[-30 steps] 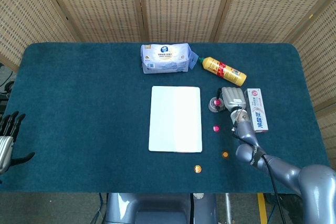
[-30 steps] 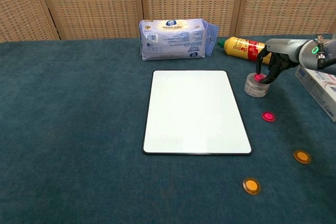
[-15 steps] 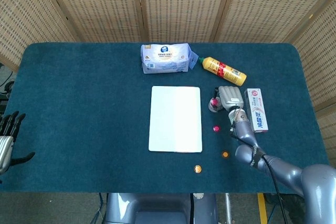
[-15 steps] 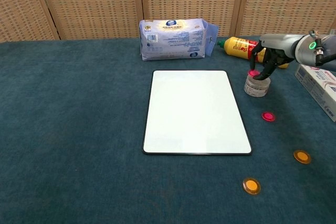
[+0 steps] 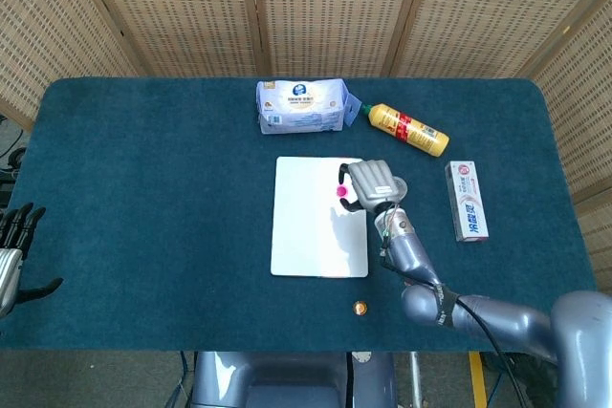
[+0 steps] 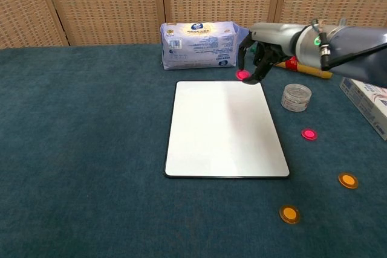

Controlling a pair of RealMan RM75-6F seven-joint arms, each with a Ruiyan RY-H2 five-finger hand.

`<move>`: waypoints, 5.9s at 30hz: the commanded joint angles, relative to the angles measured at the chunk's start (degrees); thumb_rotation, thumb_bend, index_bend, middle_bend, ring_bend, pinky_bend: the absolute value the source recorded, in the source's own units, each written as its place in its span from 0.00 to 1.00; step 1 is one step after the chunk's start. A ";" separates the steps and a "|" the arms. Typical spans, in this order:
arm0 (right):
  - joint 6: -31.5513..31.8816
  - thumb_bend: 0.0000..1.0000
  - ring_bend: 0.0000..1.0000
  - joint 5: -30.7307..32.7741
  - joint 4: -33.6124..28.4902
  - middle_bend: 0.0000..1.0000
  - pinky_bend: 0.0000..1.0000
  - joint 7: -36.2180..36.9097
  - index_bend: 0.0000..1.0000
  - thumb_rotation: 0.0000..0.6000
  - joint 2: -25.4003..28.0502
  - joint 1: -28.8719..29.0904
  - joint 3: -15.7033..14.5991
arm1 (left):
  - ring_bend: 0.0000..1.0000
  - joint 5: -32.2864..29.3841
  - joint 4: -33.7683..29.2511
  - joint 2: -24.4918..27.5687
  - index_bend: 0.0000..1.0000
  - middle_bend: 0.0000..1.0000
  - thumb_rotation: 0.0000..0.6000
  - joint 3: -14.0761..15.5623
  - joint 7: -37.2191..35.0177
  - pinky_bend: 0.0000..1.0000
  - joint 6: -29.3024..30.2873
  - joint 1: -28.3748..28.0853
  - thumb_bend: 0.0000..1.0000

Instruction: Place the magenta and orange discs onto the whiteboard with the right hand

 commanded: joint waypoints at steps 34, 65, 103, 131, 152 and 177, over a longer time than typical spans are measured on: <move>6.94 0.31 0.92 -16.26 -1.21 0.90 1.00 8.00 0.41 1.00 2.64 -12.71 -15.25 | 0.00 1.67 0.10 0.58 0.00 0.00 1.00 0.99 -1.26 0.00 -1.02 -0.55 0.00; -0.64 0.34 0.92 -20.34 10.25 0.91 1.00 10.12 0.48 1.00 -1.07 -16.94 -12.24 | 0.00 0.87 -0.12 0.16 0.00 0.00 1.00 0.95 0.05 0.00 -1.42 -0.83 0.00; 4.29 0.26 0.92 -7.90 -3.25 0.91 1.00 -4.81 0.21 1.00 -2.56 -7.61 -3.02 | 0.00 0.60 0.23 0.87 0.00 0.00 1.00 0.83 -1.99 0.00 -1.64 -0.86 0.00; 10.69 0.34 0.92 -34.49 -8.57 0.91 1.00 16.58 0.40 1.00 9.70 -27.65 -20.42 | 0.00 2.11 -0.16 0.42 0.00 0.00 1.00 1.65 -0.60 0.00 -1.16 -0.68 0.00; 9.02 0.34 0.92 -38.46 -3.97 0.91 1.00 17.05 0.40 1.00 6.86 -31.01 -20.46 | 0.00 2.27 -0.23 0.43 0.00 0.00 1.00 1.71 -0.44 0.00 -0.80 -0.50 0.00; 6.42 0.34 0.92 -38.75 -1.47 0.91 1.00 17.06 0.40 1.00 6.31 -32.28 -18.99 | 0.00 1.92 -0.29 0.20 0.00 0.00 1.00 1.68 0.19 0.00 -1.17 -0.64 0.00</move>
